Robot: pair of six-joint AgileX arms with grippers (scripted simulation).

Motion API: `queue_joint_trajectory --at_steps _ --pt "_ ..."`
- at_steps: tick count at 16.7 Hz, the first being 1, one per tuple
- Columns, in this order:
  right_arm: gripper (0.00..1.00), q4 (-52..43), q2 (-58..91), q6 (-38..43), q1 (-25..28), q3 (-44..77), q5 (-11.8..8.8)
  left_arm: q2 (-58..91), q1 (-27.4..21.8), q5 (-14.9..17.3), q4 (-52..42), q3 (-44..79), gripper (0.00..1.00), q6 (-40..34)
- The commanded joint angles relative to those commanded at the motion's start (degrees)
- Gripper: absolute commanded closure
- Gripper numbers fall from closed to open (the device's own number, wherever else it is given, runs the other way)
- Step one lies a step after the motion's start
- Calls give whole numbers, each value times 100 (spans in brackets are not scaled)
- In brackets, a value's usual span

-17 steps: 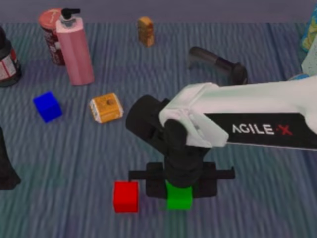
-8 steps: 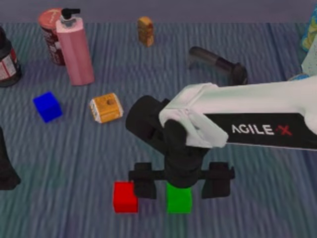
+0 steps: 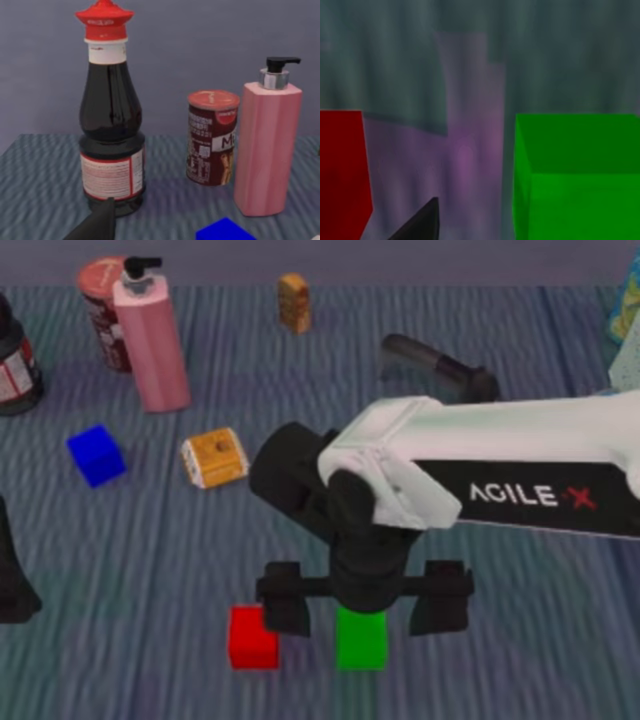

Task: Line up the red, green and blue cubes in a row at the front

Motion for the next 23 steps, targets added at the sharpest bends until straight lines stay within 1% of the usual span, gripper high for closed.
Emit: queue_joint_trajectory --at_steps 4,6,11,14,18,20,23 --pt "0 -882 -293 2 45 507 4 0 0 0 0 0 0 0" --pt "0 -1143 -422 -1 48 682 13 0 0 0 0 0 0 0" --pt "0 -1167 -428 -3 20 697 13 0 0 0 0 0 0 0" --pt "0 -937 -772 -165 -144 475 85 332 -29 18 -222 339 0 174" --pt "0 -275 -1977 -766 -689 -421 302 1619 -88 38 -1015 1624 0 766" --pt "0 125 -2798 -1200 -1067 -1120 429 2622 -118 39 -1583 2548 0 1173" --pt "0 752 -4194 -1969 -1731 -2433 587 4514 -163 35 -2581 4110 0 1866"
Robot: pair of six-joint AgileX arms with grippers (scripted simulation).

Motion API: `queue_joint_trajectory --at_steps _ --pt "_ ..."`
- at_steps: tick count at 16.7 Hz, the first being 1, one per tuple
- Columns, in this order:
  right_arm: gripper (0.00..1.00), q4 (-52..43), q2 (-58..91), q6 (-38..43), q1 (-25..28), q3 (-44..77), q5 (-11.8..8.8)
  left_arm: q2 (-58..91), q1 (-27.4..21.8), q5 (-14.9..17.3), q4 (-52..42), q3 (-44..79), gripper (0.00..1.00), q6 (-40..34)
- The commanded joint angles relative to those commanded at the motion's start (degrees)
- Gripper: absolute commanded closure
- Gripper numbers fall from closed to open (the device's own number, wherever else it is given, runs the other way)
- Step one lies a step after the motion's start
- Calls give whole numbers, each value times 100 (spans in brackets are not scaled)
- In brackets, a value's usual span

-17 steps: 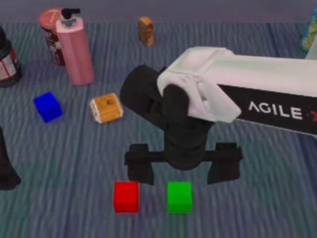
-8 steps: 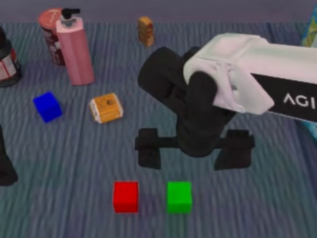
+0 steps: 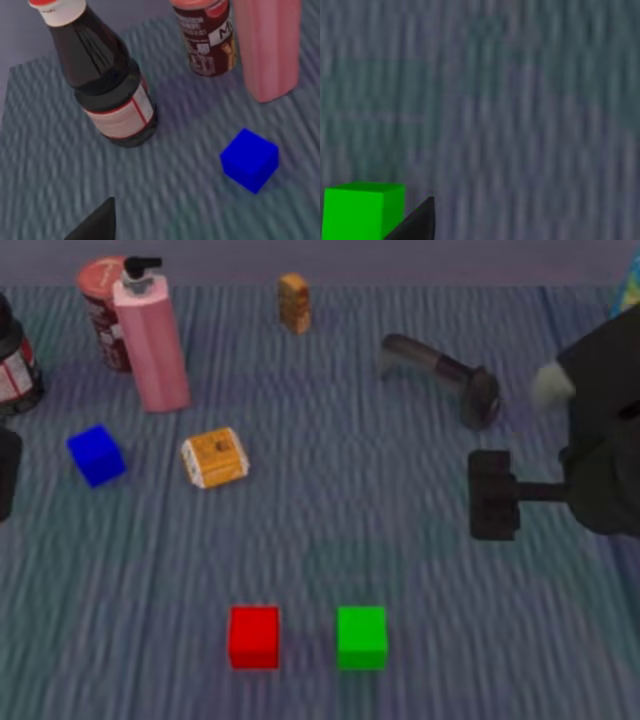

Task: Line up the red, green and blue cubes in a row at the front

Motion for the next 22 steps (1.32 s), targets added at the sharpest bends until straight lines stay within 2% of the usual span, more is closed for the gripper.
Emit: queue_joint_trajectory --at_steps 5,11,17,22 --pt "0 1163 -2523 -1332 -1184 -2422 43 3521 -84 -8 -1786 2654 0 1205" --pt "0 2807 -5580 -2548 -2445 -4693 -290 6838 -169 -15 -3567 5351 0 2446" --pt "0 4241 -7494 -3104 -3215 -5657 -667 8542 -210 -13 -4469 7073 0 3154" --pt "0 4403 -7664 -3144 -3289 -5718 -710 8710 -214 -12 -4546 7242 0 3221"
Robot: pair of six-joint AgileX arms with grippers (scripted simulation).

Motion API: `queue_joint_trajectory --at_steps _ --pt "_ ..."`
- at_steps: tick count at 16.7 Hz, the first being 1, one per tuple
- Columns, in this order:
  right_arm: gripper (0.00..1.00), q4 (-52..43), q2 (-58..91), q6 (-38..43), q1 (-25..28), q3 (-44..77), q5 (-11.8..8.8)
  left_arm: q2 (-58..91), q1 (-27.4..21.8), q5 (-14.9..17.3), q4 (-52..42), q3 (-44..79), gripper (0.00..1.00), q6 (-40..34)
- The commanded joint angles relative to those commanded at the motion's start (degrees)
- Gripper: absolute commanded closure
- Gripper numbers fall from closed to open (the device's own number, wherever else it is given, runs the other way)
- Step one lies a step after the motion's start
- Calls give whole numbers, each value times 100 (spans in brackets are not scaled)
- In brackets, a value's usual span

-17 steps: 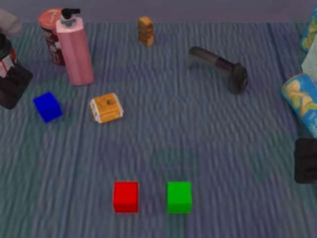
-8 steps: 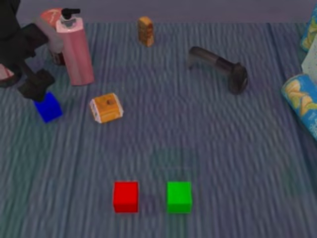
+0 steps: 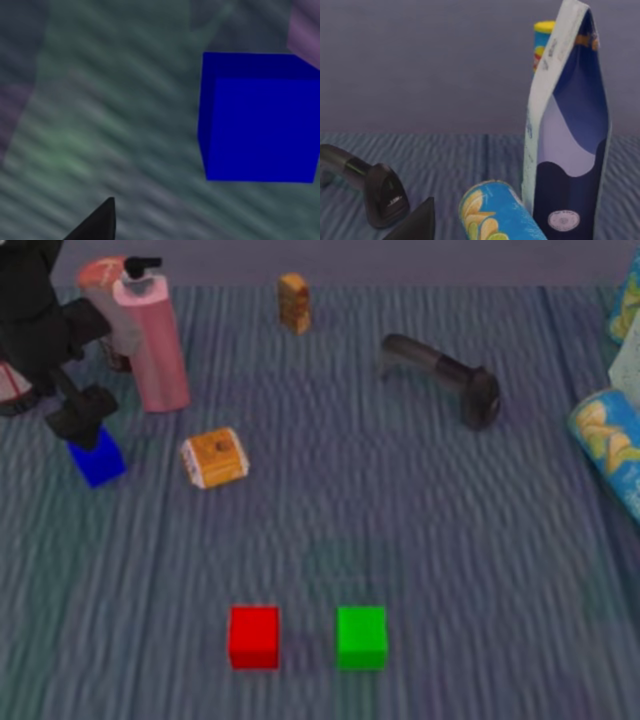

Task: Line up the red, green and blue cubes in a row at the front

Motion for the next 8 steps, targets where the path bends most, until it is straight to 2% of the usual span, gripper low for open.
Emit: queue_joint_trajectory --at_steps 4,8 --pt "0 0 0 0 0 0 0 13 18 0 108 -105 0 5" --pt "0 0 0 0 0 0 0 246 9 3 960 -664 0 7"
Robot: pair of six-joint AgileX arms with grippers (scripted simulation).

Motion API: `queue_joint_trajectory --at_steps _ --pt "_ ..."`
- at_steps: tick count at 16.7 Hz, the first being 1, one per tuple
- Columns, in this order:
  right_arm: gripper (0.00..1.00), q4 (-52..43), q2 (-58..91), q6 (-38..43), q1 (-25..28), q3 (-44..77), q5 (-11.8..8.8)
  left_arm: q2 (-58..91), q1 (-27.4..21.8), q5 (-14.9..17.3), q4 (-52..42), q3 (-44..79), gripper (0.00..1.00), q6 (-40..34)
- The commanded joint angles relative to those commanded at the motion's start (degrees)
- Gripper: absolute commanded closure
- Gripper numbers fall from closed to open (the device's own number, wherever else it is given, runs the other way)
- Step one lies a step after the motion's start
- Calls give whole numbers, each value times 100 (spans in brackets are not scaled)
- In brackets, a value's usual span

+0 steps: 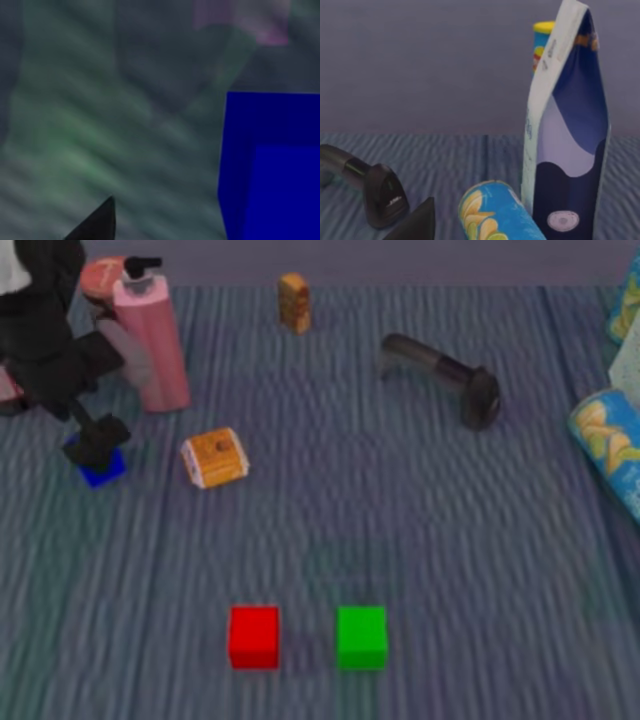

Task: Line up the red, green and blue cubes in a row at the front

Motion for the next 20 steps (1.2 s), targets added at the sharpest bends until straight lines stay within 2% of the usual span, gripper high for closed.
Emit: queue_joint_trajectory --at_steps 3,7,20 --pt "0 0 0 0 0 0 0 174 -2 2 512 -371 0 3" --pt "0 0 0 0 0 0 0 201 -2 2 565 -413 0 6" --pt "0 0 0 0 0 0 0 201 -2 2 565 -413 98 6"
